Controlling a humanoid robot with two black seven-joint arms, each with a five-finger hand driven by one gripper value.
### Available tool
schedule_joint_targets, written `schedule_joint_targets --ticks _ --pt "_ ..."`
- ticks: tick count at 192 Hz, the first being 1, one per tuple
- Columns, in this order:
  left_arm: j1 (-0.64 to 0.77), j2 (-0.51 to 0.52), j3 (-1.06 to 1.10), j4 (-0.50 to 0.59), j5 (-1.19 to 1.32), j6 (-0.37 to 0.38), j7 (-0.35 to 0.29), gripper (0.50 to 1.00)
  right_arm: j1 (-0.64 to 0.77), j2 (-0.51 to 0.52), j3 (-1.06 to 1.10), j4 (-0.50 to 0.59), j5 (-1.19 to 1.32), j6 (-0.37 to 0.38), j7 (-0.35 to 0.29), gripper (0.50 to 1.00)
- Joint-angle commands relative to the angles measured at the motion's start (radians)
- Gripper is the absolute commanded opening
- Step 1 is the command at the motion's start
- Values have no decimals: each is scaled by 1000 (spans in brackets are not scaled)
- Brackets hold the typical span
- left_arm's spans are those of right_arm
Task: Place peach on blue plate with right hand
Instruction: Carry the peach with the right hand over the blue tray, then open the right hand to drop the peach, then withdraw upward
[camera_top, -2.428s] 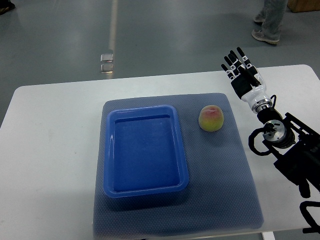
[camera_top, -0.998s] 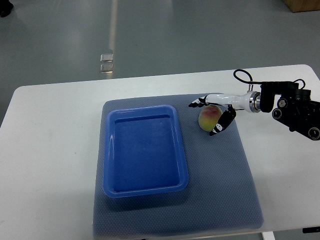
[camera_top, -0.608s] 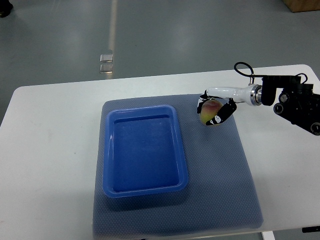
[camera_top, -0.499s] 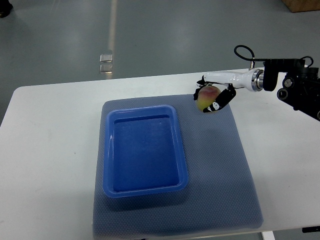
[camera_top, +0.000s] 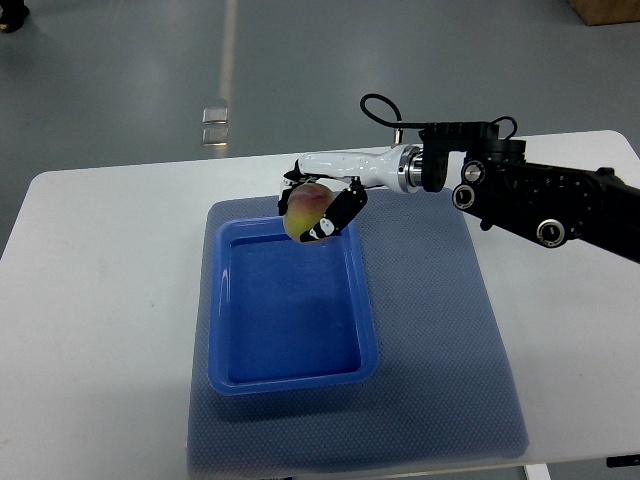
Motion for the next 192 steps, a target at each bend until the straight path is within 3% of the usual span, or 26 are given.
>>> schedule_joint_targets --ticks 1,44,47,49,50,51,52,53,54,55,56,65,66,96,144,145,163,192 --pt "0 0 0 0 -1 0 0 1000 -29 61 -4 -34 -4 -8 0 500" --pt "0 0 0 0 -1 0 0 1000 -86 167 -49 -108 -35 -53 0 513" --pt "0 0 0 0 -1 0 0 1000 -88 167 -47 -108 -35 -51 0 574" --pt "0 0 0 0 -1 0 0 1000 -88 167 -47 -108 -35 -51 0 574" --pt "-1 0 0 0 -1 0 0 1000 -88 167 -47 -108 -35 -51 2 606" --pt "-1 0 0 0 -1 0 0 1000 -88 167 -47 -108 -35 -51 2 607" --pt "0 0 0 0 -1 0 0 1000 -88 167 -46 -108 -35 -51 2 649" --pt "0 0 0 0 -1 0 0 1000 -88 167 -46 -108 -35 -51 2 650" --pt "0 0 0 2 -1 0 0 1000 -88 167 -44 -109 -35 -51 2 704" --pt "0 0 0 2 -1 0 0 1000 -88 167 -44 -110 -35 -51 2 705" --pt "0 0 0 0 -1 0 0 1000 -89 165 -44 -110 -35 -50 2 766" --pt "0 0 0 0 -1 0 0 1000 -89 165 -44 -110 -35 -50 2 766" --pt "0 0 0 2 -1 0 0 1000 -88 158 -41 -108 -34 -38 3 938" --pt "0 0 0 2 -1 0 0 1000 -83 125 -15 -93 -12 -21 3 940" --pt "0 0 0 2 -1 0 0 1000 -60 -13 256 -50 71 64 8 940" --pt "0 0 0 2 -1 0 0 1000 -72 -52 357 -48 147 91 9 940" --pt "0 0 0 2 -1 0 0 1000 -160 -101 534 -56 354 113 10 940" --pt "0 0 0 0 0 0 0 1000 -350 -83 755 -106 759 101 11 940"
